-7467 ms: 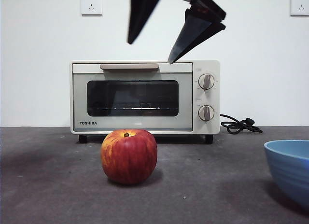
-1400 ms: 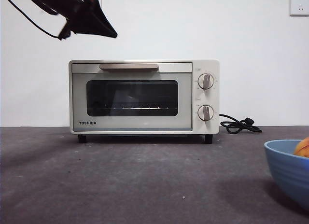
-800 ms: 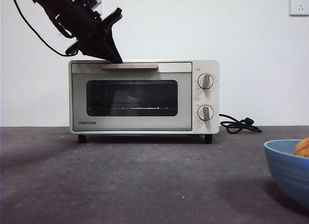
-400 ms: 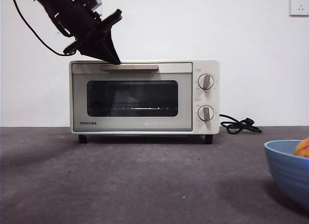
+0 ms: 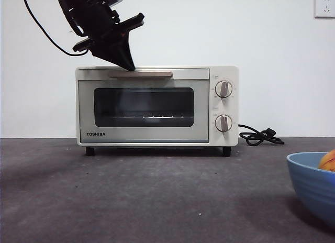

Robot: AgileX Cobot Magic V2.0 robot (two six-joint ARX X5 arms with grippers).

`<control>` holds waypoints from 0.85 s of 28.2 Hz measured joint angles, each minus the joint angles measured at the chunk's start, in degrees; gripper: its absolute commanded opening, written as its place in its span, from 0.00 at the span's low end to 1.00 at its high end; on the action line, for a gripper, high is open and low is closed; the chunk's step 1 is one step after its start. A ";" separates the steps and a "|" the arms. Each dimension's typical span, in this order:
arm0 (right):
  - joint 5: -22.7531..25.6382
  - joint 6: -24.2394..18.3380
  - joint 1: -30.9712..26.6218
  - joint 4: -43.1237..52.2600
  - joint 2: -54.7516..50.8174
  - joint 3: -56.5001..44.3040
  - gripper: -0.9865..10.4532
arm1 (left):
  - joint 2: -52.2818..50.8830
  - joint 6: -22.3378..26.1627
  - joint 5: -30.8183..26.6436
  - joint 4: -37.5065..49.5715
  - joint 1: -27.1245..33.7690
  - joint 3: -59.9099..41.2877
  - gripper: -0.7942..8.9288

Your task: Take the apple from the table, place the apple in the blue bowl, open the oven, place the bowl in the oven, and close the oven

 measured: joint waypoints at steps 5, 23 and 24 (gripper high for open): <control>0.00 0.02 0.00 0.00 0.02 0.00 0.08 | -4.87 -0.92 0.92 7.89 -1.42 -10.64 0.08; 0.00 -0.02 0.00 0.92 0.00 0.00 0.08 | -10.58 -2.36 2.67 6.43 -1.68 -30.56 0.08; 0.00 -0.02 0.00 0.83 0.02 0.00 0.08 | -10.62 -2.25 2.45 6.69 -1.75 -30.97 0.08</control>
